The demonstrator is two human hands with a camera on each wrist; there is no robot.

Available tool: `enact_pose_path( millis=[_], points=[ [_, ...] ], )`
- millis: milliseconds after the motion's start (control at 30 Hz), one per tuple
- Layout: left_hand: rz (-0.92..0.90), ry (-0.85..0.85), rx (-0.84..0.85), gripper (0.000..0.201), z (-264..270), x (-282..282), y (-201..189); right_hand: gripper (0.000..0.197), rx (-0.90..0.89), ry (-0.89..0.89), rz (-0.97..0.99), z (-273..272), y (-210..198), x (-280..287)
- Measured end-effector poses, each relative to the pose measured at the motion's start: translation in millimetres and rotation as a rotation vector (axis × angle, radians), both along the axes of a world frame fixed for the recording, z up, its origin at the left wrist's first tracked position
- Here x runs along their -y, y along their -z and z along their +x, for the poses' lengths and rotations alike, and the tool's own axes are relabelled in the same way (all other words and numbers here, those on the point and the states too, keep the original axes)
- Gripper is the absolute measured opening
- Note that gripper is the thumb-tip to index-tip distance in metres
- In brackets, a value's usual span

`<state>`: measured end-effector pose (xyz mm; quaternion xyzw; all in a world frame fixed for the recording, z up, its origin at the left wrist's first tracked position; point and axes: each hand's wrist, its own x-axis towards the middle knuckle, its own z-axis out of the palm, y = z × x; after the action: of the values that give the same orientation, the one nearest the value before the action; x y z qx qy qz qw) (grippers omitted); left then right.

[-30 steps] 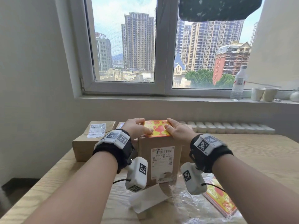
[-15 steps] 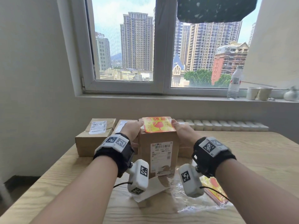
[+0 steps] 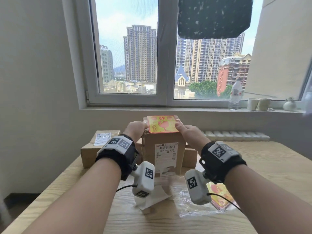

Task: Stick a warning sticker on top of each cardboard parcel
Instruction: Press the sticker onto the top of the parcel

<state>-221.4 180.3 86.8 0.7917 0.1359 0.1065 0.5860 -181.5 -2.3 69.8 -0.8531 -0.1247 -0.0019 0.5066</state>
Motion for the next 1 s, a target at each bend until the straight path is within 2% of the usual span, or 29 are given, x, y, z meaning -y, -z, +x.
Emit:
enact_pose_path(
  millis=[100, 267, 400, 467, 567, 733, 800, 900, 1000],
  points=[
    [-0.058, 0.032, 0.019, 0.015, -5.6, 11.6, -9.4, 0.041, 0.042, 0.053, 0.058, -5.0, -4.1, 10.9],
    [-0.100, 0.096, 0.106, 0.017, -2.9, 39.8, -25.9, 0.044, 0.044, 0.148, 0.210, -4.9, -21.4, 41.3],
    [-0.144, 0.168, 0.149, 0.032, 19.8, 68.8, -32.3, 0.061, 0.046, 0.162, 0.299, -2.1, -29.7, 69.9],
    [-0.197, 0.206, 0.141, 0.030, 36.1, 86.9, -30.1, 0.059, 0.061, 0.165, 0.316, 4.9, -29.7, 85.9],
    [-0.277, 0.275, 0.134, 0.024, 62.9, 112.2, -19.6, 0.054, 0.078, 0.188, 0.332, 25.7, -22.7, 108.8],
    [-0.390, 0.337, 0.165, 0.033, 111.4, 140.0, -4.1, 0.037, 0.098, 0.224, 0.357, 67.3, -5.2, 131.1],
    [-0.439, 0.329, 0.183, 0.036, 132.4, 147.6, -0.8, 0.038, 0.109, 0.267, 0.357, 86.9, 1.5, 136.4],
    [-0.418, 0.315, 0.183, 0.037, 163.9, 157.1, -0.5, 0.035, 0.120, 0.312, 0.368, 116.4, 1.6, 145.9],
    [-0.463, 0.376, 0.151, 0.033, 188.8, 166.8, -2.1, 0.037, 0.148, 0.315, 0.325, 141.6, -3.6, 158.4]
  ],
)
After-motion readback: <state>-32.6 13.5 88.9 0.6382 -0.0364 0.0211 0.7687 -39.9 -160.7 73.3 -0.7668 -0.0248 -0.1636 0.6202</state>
